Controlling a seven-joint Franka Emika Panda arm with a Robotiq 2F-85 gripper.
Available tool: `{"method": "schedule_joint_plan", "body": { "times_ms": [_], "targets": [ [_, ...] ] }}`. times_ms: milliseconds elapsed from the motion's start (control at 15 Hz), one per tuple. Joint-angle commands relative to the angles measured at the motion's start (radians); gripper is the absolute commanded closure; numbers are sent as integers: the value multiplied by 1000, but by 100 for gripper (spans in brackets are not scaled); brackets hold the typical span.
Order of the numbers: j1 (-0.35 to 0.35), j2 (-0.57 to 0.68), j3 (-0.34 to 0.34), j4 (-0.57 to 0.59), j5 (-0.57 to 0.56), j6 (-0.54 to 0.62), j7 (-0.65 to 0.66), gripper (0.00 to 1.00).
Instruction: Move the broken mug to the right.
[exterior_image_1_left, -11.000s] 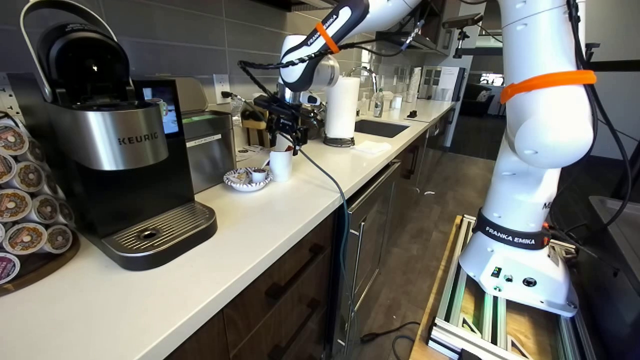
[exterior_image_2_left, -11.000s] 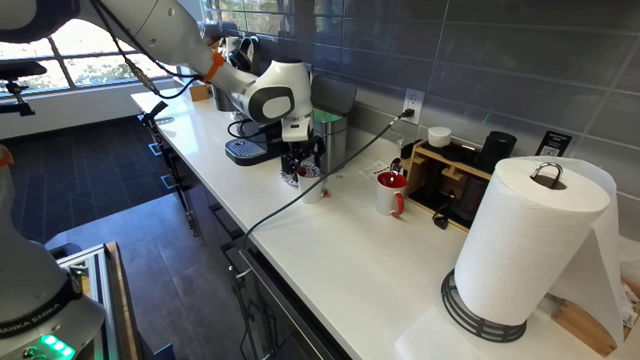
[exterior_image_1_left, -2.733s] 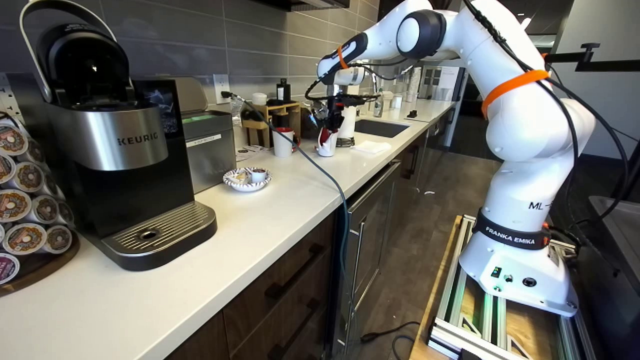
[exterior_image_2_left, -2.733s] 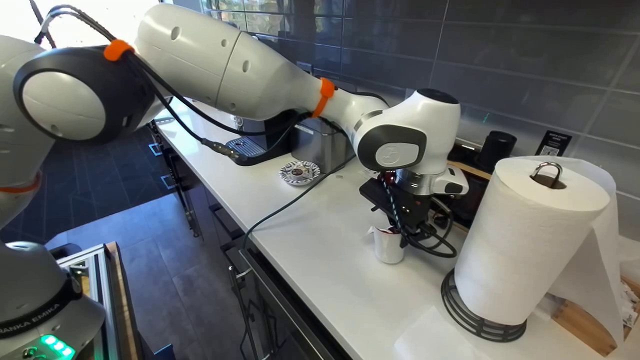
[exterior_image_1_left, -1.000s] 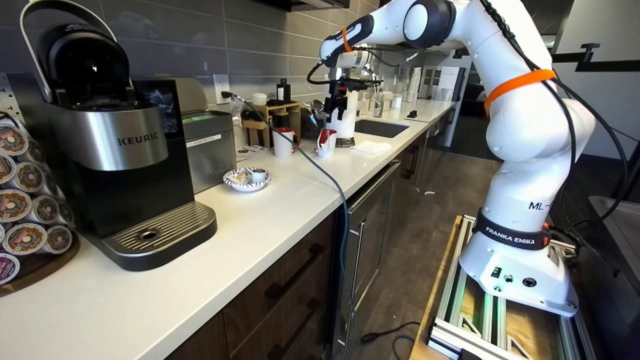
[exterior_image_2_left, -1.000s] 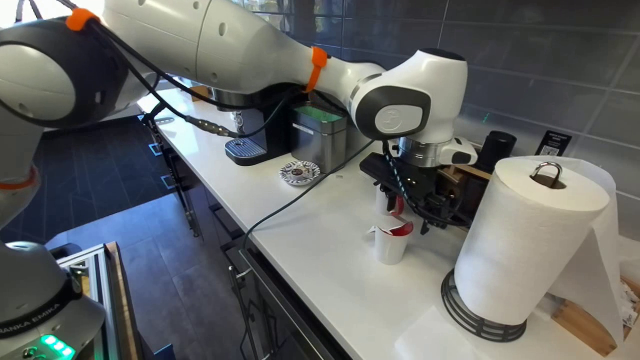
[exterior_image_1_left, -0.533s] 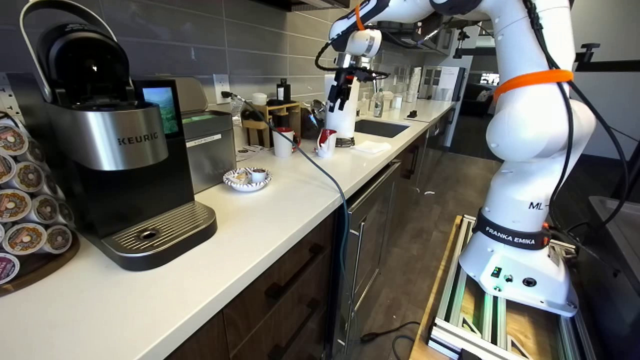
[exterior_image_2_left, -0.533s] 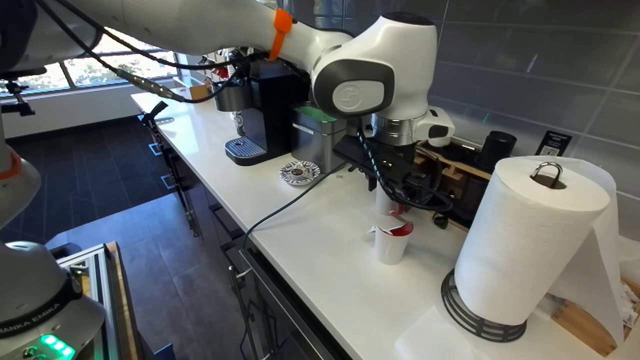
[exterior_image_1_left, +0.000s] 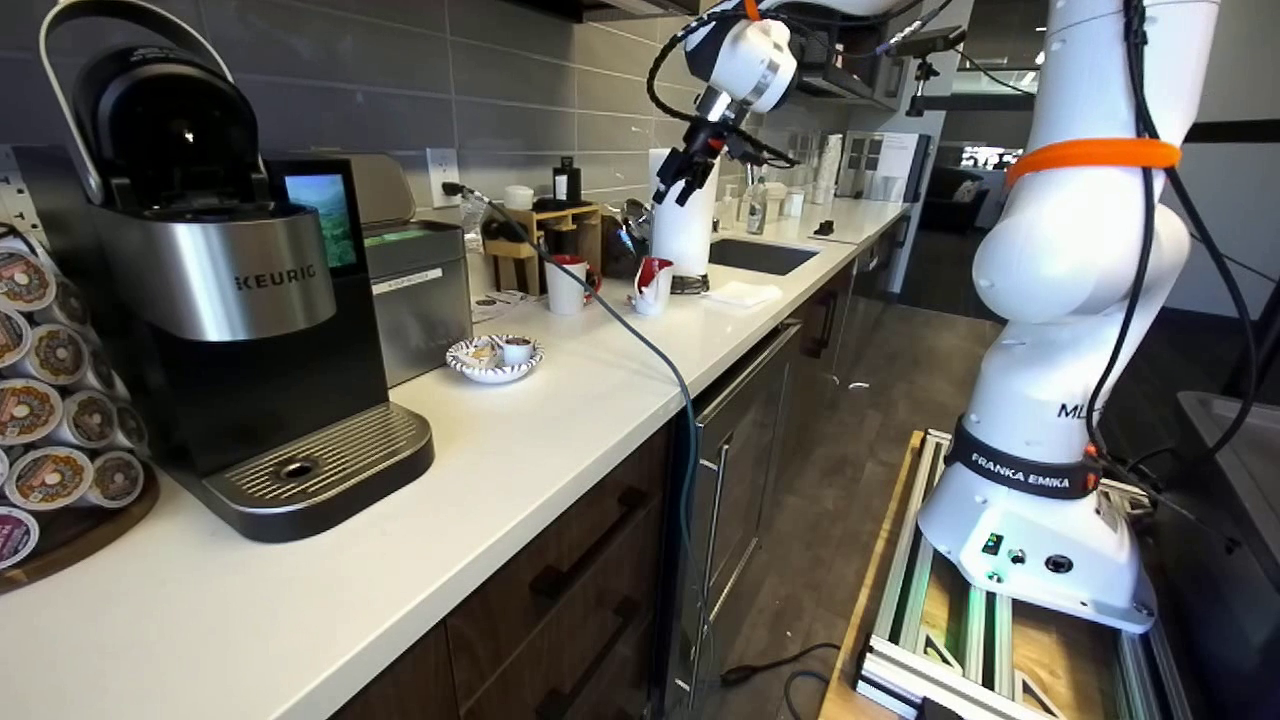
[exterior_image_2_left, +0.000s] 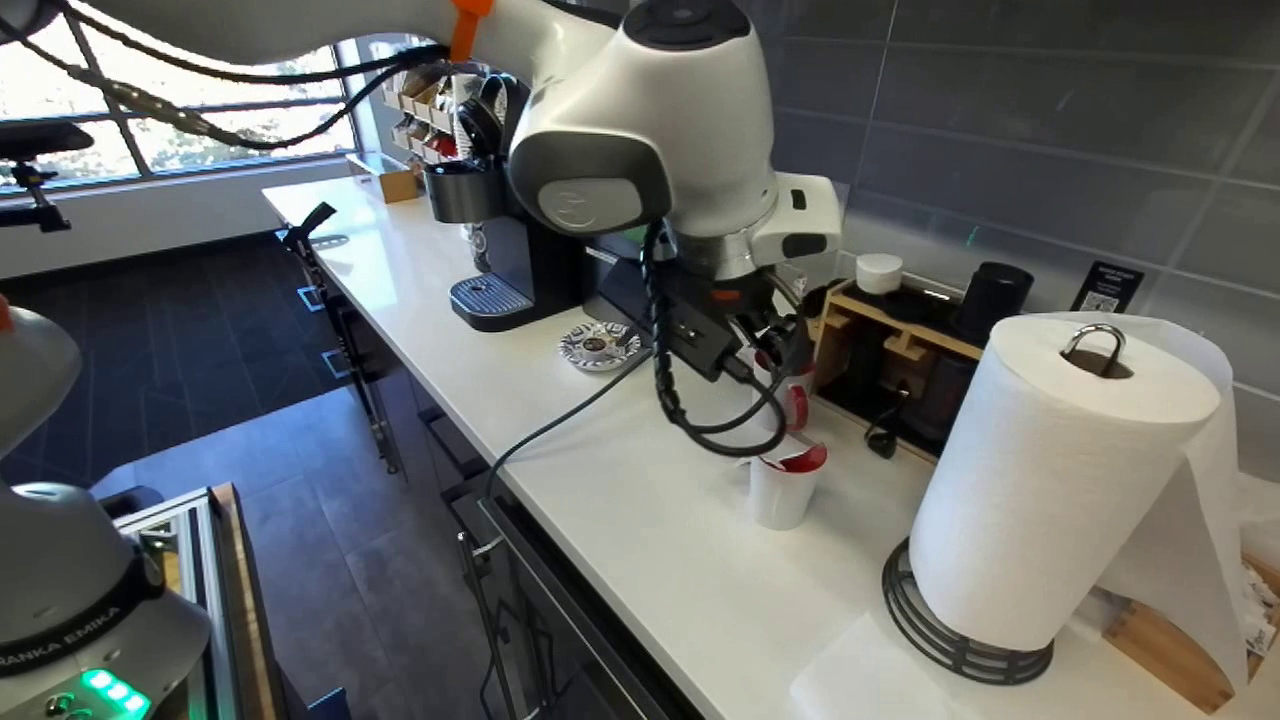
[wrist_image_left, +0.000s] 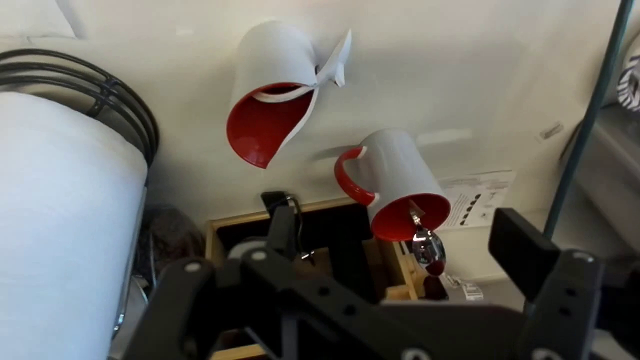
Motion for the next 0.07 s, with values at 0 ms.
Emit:
{"method": "schedule_joint_plan", "body": {
  "times_ms": [0],
  "targets": [
    [38,-163,-62,-249,212,159,-75,0]
  ]
}}
